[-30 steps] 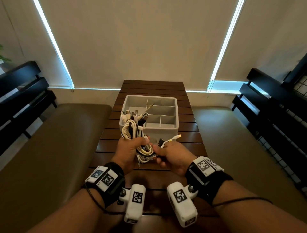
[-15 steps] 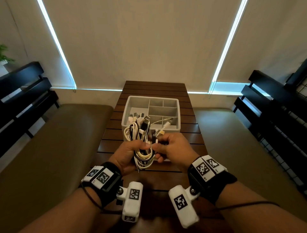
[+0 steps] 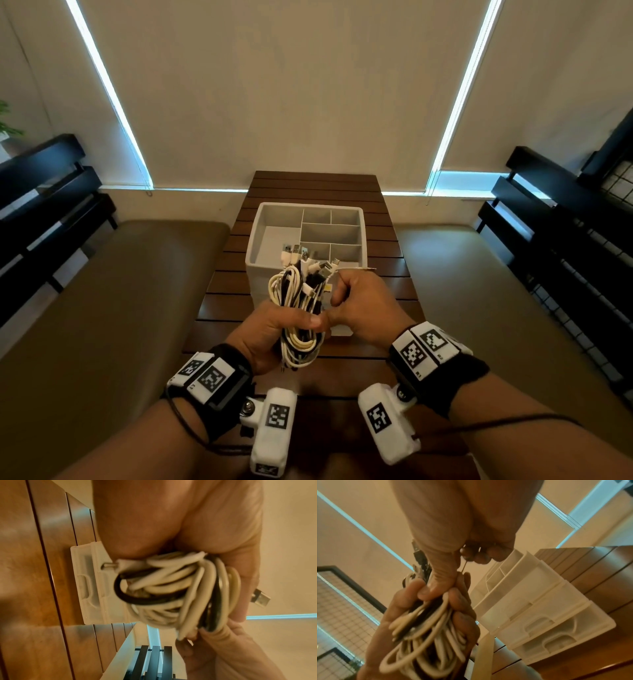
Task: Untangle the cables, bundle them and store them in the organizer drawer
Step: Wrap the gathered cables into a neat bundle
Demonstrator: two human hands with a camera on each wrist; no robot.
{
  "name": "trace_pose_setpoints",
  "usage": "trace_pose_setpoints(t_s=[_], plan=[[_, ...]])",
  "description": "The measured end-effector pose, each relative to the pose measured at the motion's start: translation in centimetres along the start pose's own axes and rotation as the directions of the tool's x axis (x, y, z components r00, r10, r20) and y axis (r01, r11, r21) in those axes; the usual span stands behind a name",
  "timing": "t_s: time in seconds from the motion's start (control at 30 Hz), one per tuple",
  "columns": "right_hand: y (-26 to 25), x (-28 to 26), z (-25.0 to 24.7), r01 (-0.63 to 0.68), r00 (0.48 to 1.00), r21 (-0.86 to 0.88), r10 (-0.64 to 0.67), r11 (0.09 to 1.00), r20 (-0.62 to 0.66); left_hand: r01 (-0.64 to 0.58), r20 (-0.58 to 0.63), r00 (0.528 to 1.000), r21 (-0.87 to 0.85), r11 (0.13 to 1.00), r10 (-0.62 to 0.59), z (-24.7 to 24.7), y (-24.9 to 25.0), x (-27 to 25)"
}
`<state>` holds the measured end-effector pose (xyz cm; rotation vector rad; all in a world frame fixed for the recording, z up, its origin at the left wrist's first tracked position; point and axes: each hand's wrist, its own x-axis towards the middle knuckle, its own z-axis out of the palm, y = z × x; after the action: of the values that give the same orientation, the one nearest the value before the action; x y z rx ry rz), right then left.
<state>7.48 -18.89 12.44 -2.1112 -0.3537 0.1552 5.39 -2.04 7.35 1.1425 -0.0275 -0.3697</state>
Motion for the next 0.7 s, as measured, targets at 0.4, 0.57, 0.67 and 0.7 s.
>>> trace_pose_setpoints(t_s=[0.4,0.57,0.67,0.7], plan=[[-0.3,1.2,-0.9,0.070,0.996,-0.593,-0.018,0.802,0.093,0.026,0.027,0.999,-0.082,0.996,-0.024,0.9,-0.2,-0.5],[0.3,1.1,-1.1,0.034,0.999,-0.134,-0.030,0.990,0.038,0.020,-0.147,0.988,-0.132,0.991,-0.039,-0.2,-0.3,0.1],[-0.1,0.6,-0.6,-0.052,0.998,0.151,0.046,0.987,0.043,-0.017,-0.199,0.980,-0.134,0.991,-0.010,-0.2,-0.4,0.3],[-0.2,0.5,-0.4,-0.076,0.996,0.205,0.067,0.976,0.051,-0.038,-0.201,0.980,-0.129,0.991,0.011,0.0,-0.5,0.4]])
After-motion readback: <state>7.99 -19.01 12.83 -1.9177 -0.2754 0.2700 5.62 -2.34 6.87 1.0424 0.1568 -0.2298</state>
